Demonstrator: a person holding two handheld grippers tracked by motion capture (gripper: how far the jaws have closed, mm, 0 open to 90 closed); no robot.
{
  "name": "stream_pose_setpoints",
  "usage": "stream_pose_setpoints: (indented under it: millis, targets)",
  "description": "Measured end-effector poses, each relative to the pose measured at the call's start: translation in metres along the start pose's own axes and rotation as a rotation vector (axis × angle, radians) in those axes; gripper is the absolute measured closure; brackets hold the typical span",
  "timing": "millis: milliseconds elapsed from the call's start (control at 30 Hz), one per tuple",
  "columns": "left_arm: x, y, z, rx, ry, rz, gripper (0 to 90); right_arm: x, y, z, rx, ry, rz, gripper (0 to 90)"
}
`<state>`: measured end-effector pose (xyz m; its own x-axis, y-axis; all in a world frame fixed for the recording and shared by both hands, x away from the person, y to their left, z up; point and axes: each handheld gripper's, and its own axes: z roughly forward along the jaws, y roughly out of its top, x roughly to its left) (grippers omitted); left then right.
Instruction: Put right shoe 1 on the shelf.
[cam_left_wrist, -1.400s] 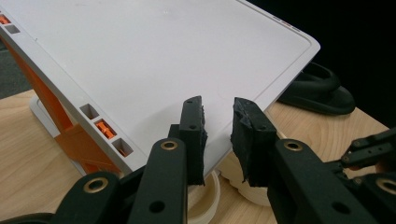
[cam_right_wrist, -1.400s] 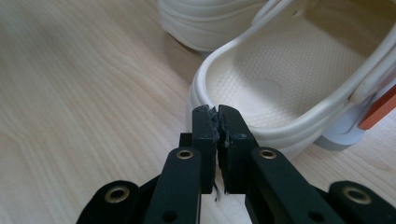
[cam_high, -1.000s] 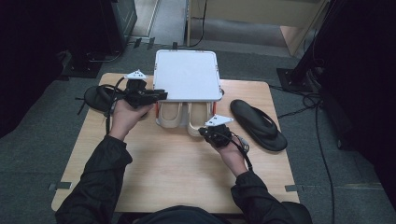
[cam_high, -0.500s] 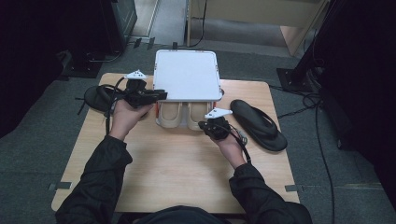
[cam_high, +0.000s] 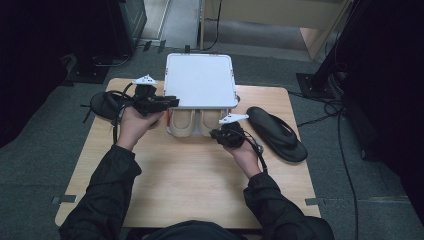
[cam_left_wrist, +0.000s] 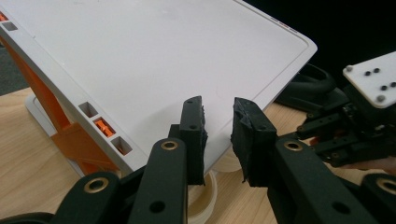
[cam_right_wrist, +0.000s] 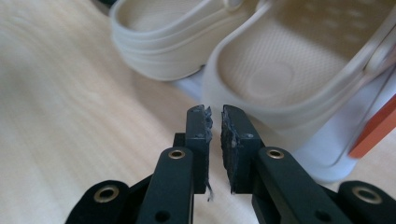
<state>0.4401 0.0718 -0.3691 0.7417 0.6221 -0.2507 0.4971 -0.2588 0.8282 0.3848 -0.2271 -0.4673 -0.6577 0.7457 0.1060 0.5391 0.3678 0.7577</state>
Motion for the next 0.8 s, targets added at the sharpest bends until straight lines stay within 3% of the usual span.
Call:
stream_pose_setpoints:
  millis: [167,333,500,800]
  targets:
    - [0.000,0.001,-0.002,0.006,-0.002,-0.005,70.3,0.005,-0.010,-0.016,-0.013,0.026,0.006,75.9]
    - [-0.002,0.001,-0.004,0.012,0.002,-0.012,60.9,0.007,-0.020,-0.036,-0.028,0.059,0.026,71.8]
    - [-0.003,0.001,-0.008,0.023,0.014,-0.019,55.8,0.008,-0.029,-0.052,-0.067,0.079,0.011,66.2]
    - [-0.005,0.001,-0.025,0.021,0.030,-0.026,50.5,0.011,-0.046,-0.062,-0.045,0.080,-0.017,55.7]
